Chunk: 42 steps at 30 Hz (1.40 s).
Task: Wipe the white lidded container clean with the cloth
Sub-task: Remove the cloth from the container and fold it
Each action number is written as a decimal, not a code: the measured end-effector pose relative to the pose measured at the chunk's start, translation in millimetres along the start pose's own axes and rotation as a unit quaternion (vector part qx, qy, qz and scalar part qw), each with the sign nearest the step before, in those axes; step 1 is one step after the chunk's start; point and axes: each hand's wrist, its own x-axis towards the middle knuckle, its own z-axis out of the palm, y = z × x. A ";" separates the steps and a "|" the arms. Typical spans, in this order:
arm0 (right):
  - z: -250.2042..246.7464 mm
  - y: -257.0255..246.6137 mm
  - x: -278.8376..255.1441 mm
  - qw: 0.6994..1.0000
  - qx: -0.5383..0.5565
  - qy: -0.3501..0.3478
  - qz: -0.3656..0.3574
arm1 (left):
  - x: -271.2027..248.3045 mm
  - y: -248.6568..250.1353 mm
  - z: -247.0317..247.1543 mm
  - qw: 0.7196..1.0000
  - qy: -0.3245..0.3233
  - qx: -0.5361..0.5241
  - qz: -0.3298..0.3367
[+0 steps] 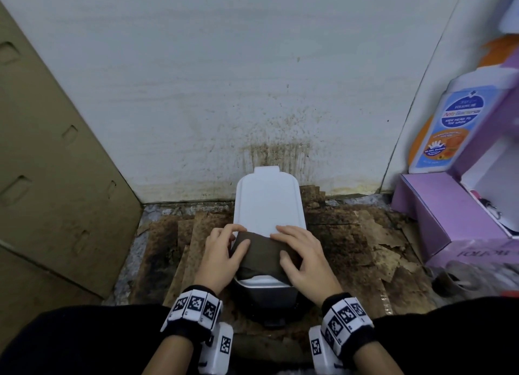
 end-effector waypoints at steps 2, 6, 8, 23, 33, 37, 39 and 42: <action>2.3 6.8 -6.5 0.999 0.014 0.040 0.021 | -1.0 -0.4 0.2 1.000 -0.004 0.007 -0.001; 0.1 13.4 -14.7 0.987 -0.002 0.113 0.115 | -2.3 -0.3 0.1 1.000 0.006 0.013 0.003; -4.5 15.8 -15.2 0.986 -0.028 0.116 0.114 | -3.1 0.7 1.2 1.000 0.011 0.018 0.018; -35.5 -14.3 -3.5 0.976 0.150 0.127 0.095 | -10.4 57.5 -2.9 0.990 0.064 -0.092 0.080; -179.5 -28.9 6.7 0.993 -0.005 0.106 0.042 | 21.8 163.2 21.5 0.966 0.052 -0.188 0.167; -263.7 -32.4 -18.5 0.991 -0.052 0.096 0.078 | 35.0 221.0 54.5 0.955 0.005 -0.183 0.234; -301.8 -27.8 -36.1 0.988 -0.058 0.108 0.091 | 41.1 252.6 75.1 0.944 -0.024 -0.180 0.275; -350.9 -8.0 -64.7 0.983 -0.054 0.138 0.112 | 50.6 296.5 112.9 0.922 -0.088 -0.166 0.339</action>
